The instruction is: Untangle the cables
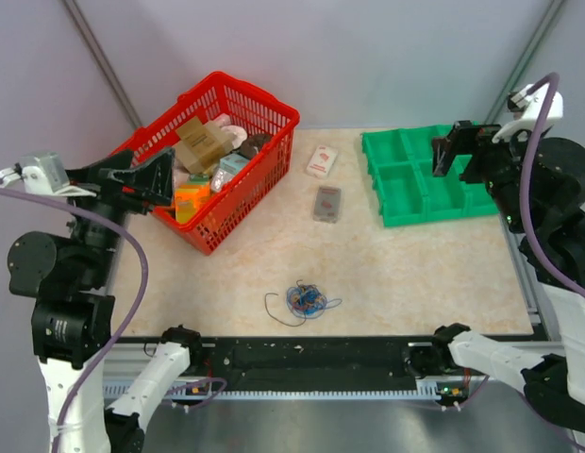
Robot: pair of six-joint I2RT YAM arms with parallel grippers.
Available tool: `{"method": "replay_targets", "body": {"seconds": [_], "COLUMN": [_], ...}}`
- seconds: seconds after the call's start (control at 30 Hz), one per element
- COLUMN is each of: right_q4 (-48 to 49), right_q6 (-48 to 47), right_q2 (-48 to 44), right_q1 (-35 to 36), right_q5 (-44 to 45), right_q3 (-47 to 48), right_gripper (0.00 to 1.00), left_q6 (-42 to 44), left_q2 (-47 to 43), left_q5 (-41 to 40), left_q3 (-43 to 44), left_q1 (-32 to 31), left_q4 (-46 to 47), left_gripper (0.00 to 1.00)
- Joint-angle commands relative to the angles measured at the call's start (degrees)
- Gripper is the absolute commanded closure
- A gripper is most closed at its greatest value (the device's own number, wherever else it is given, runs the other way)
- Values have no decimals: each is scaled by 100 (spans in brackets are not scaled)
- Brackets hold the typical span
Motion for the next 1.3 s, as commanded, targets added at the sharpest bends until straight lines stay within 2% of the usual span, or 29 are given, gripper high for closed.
{"method": "replay_targets", "body": {"seconds": [0.0, 0.17, 0.3, 0.43, 0.6, 0.8, 0.93, 1.03, 1.13, 1.2, 1.27], "right_q4": [-234, -138, 335, 1372, 2225, 3525, 4299, 4843, 5117, 5425, 5505], "right_q6": [539, 943, 1312, 1830, 2446, 2912, 2755, 2614, 2543, 2587, 2648], "right_q2": [317, 580, 625, 406, 449, 1160, 1468, 1661, 1977, 2215, 2478], "right_q1": [18, 264, 703, 818, 810, 801, 809, 844, 967, 1046, 1091], "right_q5": [-1208, -2683, -3362, -4057, -4268, -4988, -4849, -4849, -4761, -4709, -4708], "right_q3": [-490, -1641, -2915, -4199, -5027, -5616, -5889, -6012, -6003, -6047, -5995], "right_gripper": [1, 1, 1, 1, 3, 27, 30, 30, 36, 49, 75], "left_q6": [-72, -90, -247, -914, -1135, -1277, -1276, -1408, -1584, -1698, -1803], "left_q2": [233, 339, 401, 384, 242, 971, 1279, 1428, 1630, 1736, 1806], "left_q5": [725, 1340, 2306, 3135, 1424, 246, -406, -355, -240, -249, -275], "left_q3": [-320, -1154, -1901, -2920, -3888, -4258, -4161, -4346, -4626, -4767, -4882], "left_q1": [33, 33, 24, -247, -2029, -3725, -4203, -4291, -4370, -4423, -4458], "left_q4": [-274, -687, -705, -66, 463, 710, 507, 700, 946, 1078, 1219], "left_gripper": [4, 6, 7, 17, 21, 25, 27, 27, 27, 28, 29]}}
